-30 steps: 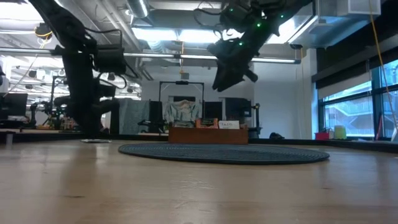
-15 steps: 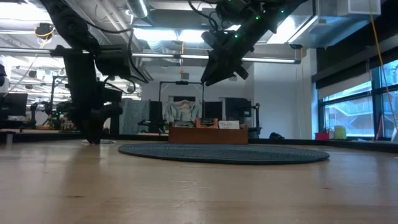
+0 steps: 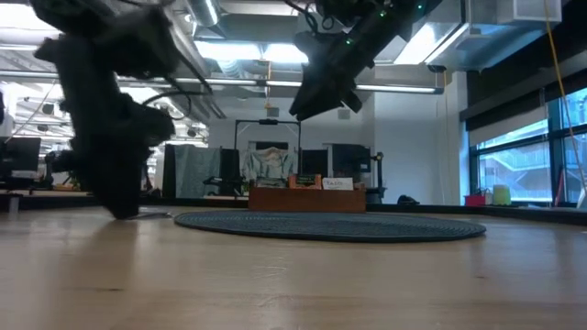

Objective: Pick & Place Tea
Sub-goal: Put the purple tea bag into the left section of the wooden organizer

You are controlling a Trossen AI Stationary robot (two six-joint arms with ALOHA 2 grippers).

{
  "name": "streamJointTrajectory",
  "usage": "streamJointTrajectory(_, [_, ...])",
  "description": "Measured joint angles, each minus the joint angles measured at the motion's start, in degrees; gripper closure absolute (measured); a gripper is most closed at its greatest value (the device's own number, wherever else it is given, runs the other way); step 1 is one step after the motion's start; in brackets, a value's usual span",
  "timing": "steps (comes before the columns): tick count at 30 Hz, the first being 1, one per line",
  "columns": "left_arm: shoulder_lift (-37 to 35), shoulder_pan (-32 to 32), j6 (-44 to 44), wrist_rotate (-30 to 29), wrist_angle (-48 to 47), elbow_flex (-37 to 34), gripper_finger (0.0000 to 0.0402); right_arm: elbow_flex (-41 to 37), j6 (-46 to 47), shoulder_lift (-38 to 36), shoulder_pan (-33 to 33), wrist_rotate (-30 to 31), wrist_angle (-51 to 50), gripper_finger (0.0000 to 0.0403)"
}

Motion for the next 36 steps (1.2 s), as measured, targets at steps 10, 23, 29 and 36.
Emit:
streamJointTrajectory(10, [1.77, -17.99, -11.53, 6.82, 11.4, 1.99, 0.0291, 0.0, -0.22, 0.0, 3.1, 0.01, 0.21, 0.0303])
streamJointTrajectory(23, [-0.98, -21.81, 2.96, 1.49, 24.6, 2.14, 0.0289, 0.0, 1.71, 0.2, 6.7, 0.12, 5.84, 0.0303])
streamJointTrajectory(29, [-5.44, -21.68, 7.69, 0.81, 12.35, 2.25, 0.0288, 0.01, 5.85, 1.05, 9.02, 2.6, 14.15, 0.0303])
streamJointTrajectory(36, [-7.81, -22.75, 8.15, -1.86, -3.56, 2.26, 0.0288, 0.02, 7.08, 6.88, 15.42, 5.17, 23.73, 0.0303])
